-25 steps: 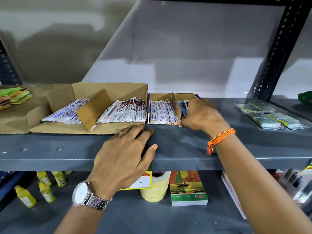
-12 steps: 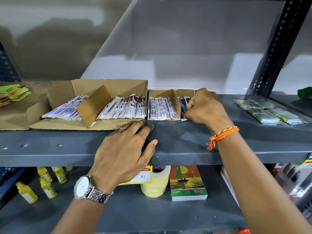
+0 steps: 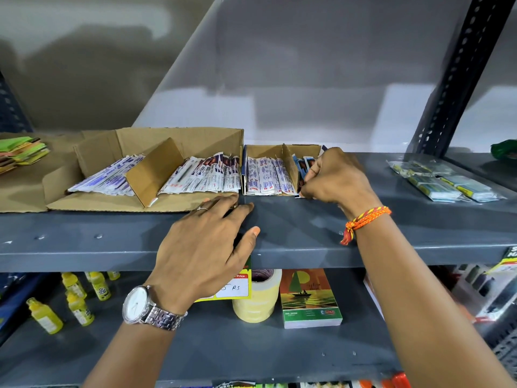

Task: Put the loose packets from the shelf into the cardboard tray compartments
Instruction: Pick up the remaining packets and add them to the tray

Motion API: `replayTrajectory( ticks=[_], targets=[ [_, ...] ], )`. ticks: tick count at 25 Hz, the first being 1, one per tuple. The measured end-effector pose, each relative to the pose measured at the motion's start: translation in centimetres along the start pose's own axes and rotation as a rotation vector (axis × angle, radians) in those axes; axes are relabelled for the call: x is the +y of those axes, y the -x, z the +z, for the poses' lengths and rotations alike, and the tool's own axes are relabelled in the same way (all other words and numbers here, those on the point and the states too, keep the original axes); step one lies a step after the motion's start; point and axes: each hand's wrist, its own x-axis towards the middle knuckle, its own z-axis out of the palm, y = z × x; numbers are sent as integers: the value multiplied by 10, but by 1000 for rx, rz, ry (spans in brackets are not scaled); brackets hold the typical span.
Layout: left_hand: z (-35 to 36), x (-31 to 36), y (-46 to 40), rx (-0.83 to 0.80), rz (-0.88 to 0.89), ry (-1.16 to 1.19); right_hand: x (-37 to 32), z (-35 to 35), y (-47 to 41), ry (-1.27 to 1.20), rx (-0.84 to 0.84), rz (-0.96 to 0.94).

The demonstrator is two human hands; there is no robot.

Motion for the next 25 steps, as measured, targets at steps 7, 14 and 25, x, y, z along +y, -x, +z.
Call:
replayTrajectory(
  ticks=[7,14,25],
  targets=[
    [-1,0,0,-17,-1,-9,1,-8,3,-95,70,54],
    [-2,1,0,-37,-10,-12,1,0,1,-198,-50,-5],
    [0,-2,-2,-44,75,-18,7,7,-8,-329,-175,-123]
  ],
)
